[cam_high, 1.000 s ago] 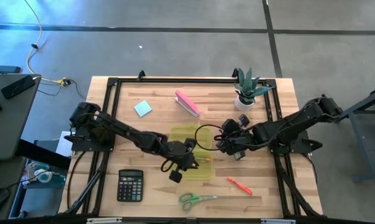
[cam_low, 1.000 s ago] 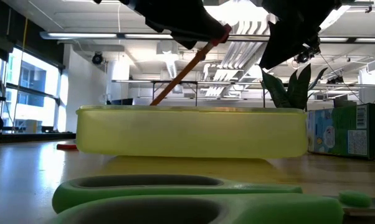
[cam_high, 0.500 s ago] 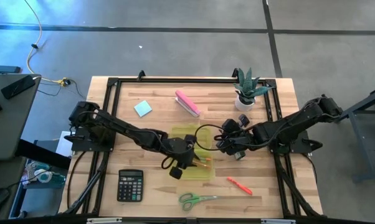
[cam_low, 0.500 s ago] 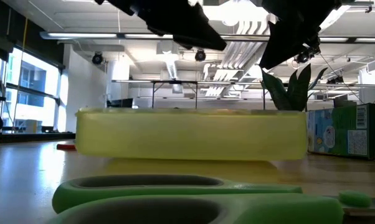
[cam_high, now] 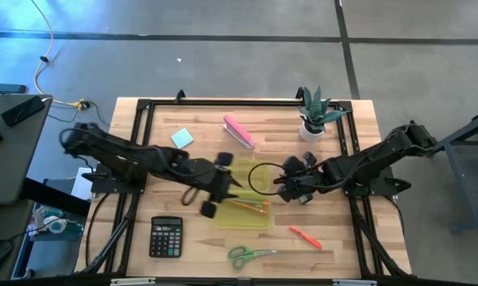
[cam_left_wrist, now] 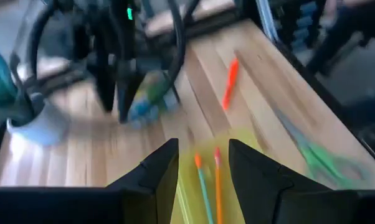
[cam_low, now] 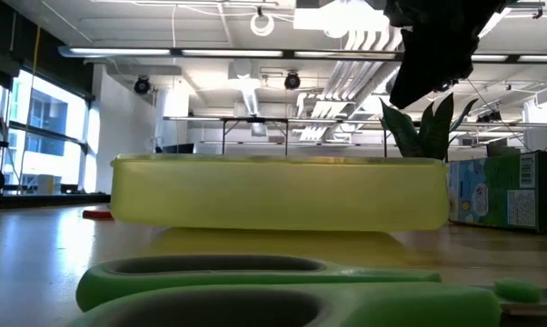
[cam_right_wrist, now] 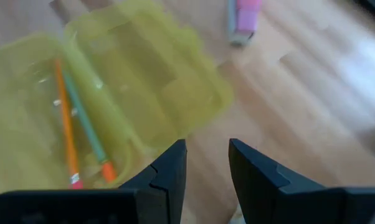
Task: Pack school essentials
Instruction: Put the orange pen into the yellow supply box
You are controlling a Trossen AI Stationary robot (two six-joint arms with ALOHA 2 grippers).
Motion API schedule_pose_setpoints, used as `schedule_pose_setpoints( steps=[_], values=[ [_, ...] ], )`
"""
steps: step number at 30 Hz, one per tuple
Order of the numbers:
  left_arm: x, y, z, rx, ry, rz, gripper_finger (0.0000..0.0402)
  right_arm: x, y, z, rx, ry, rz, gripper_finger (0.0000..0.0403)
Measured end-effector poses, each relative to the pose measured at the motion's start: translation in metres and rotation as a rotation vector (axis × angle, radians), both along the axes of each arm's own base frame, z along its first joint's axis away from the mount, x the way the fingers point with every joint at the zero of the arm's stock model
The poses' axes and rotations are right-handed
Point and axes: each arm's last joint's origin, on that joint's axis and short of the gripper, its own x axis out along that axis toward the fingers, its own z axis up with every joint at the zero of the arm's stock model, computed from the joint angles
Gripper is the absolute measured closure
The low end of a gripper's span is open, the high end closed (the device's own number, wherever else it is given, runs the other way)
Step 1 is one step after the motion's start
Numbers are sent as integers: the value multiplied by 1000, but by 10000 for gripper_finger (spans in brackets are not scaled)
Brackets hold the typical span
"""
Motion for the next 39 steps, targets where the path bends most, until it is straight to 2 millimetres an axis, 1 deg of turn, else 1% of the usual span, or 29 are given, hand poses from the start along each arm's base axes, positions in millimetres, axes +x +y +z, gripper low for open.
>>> schedule_pose_setpoints(
  steps=[2, 3, 6, 8, 9, 10, 11, 14, 15, 16, 18, 20, 22, 24, 27, 30, 33, 39],
  values=[
    [-12, 2, 14, -20, -29, 6, 271, -2, 4, -1, 45, 18, 16, 291],
    [-23, 6, 18, -31, -10, 21, 271, -2, 5, -1, 73, 23, 25, 291],
    [-42, 14, 33, -82, -34, 55, 271, -4, 11, -2, 138, 53, 75, 291],
    [-56, 20, 30, -102, -7, 79, 271, -4, 17, -1, 169, 44, 99, 291],
    [-59, 21, 28, -114, -23, 89, 271, -5, 19, -2, 174, 46, 103, 291],
    [-64, 22, 25, -127, -26, 99, 271, -6, 21, -2, 176, 48, 109, 291],
    [-71, 24, 17, -139, 5, 115, 271, -7, 24, -2, 182, 50, 122, 291],
    [-81, 26, -2, -162, 4, 140, 271, -10, 31, -2, 214, 70, 166, 291],
    [-87, 27, -12, -161, 37, 152, 271, -11, 33, -3, 230, 78, 178, 291],
    [-89, 28, -20, -163, 47, 166, 271, -12, 35, -3, 249, 85, 185, 291],
    [-91, 28, -30, -169, 18, 179, 271, -16, 39, -4, 270, 106, 187, 291],
    [-99, 29, -42, -167, 47, 195, 271, -17, 41, -5, 291, 119, 172, 290],
    [-101, 29, -49, -174, 37, 199, 271, -22, 43, -8, 325, 176, 149, 288],
    [-107, 30, -59, -174, 73, 216, 271, -24, 46, -12, 377, 222, 126, 283],
    [-113, 31, -68, -177, 92, 246, 271, -31, 51, -17, 392, 293, 72, 267],
    [-115, 31, -73, -187, 93, 255, 271, -36, 59, -24, 391, 343, 37, 244],
    [-119, 32, -76, -197, 105, 267, 271, -40, 72, -30, 432, 389, 17, 224],
    [-119, 31, -75, -212, 83, 269, 271, -50, 99, -44, 457, 426, -17, 215]
  ],
)
